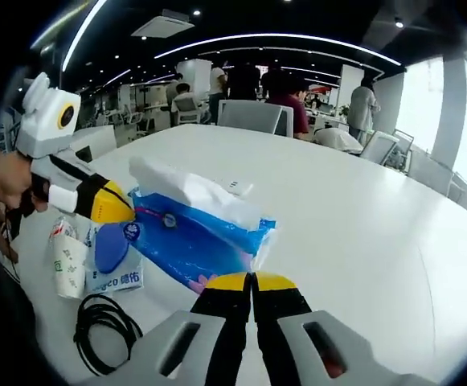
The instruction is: Arrange the tabletop items into an orderly group along one side of the table until the central work area is clear of visible clutter.
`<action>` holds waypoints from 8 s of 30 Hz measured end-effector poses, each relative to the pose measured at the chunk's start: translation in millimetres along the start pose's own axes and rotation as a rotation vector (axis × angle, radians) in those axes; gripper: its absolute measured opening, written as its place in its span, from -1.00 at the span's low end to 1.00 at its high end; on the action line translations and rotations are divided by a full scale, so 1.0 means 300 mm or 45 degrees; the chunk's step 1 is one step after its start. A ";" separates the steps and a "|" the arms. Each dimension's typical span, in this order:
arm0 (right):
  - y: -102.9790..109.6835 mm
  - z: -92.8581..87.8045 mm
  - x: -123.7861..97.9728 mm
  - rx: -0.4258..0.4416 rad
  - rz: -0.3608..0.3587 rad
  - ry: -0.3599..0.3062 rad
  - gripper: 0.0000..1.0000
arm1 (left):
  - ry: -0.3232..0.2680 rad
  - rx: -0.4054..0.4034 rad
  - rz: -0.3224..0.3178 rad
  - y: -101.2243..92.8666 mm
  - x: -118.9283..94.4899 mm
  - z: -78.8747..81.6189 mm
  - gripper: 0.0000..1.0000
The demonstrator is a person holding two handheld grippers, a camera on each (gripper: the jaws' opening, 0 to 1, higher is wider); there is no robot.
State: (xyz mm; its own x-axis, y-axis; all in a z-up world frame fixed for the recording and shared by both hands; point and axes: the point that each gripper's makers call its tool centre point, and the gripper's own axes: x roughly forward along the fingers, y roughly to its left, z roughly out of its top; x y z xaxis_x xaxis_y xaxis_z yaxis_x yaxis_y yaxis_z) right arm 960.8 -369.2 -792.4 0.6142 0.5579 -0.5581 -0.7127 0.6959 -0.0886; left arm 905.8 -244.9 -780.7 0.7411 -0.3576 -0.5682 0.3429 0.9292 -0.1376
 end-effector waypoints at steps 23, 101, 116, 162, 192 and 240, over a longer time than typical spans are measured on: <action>-0.074 -0.140 0.079 -0.035 -0.029 0.100 -1.00 | 0.128 0.061 -0.032 -0.028 0.156 -0.076 -1.00; 0.250 -0.031 -0.112 0.446 -0.117 0.062 0.19 | 0.200 0.068 0.152 0.252 -0.257 -0.145 -0.21; 0.407 -0.035 -0.060 0.526 0.006 0.136 -0.11 | 0.292 0.062 0.200 0.419 -0.350 -0.249 -0.29; 0.597 -0.186 0.082 0.550 0.236 0.512 -0.75 | 0.472 -0.013 0.031 0.527 -0.268 -0.456 -0.84; 0.544 -0.038 0.059 0.436 0.224 0.366 -1.00 | 0.433 -0.098 0.000 0.462 -0.334 -0.412 -1.00; 0.422 0.055 0.289 0.212 0.197 0.384 -1.00 | 0.326 -0.427 0.174 0.516 -0.268 -0.366 -1.00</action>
State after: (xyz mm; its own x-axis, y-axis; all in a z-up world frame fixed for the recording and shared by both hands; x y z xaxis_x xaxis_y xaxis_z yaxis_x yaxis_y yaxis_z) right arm 929.5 -225.2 -838.4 0.3583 0.5210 -0.7747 -0.7089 0.6918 0.1374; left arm 835.9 -61.9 -845.3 0.5852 -0.2344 -0.7763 0.0142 0.9601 -0.2792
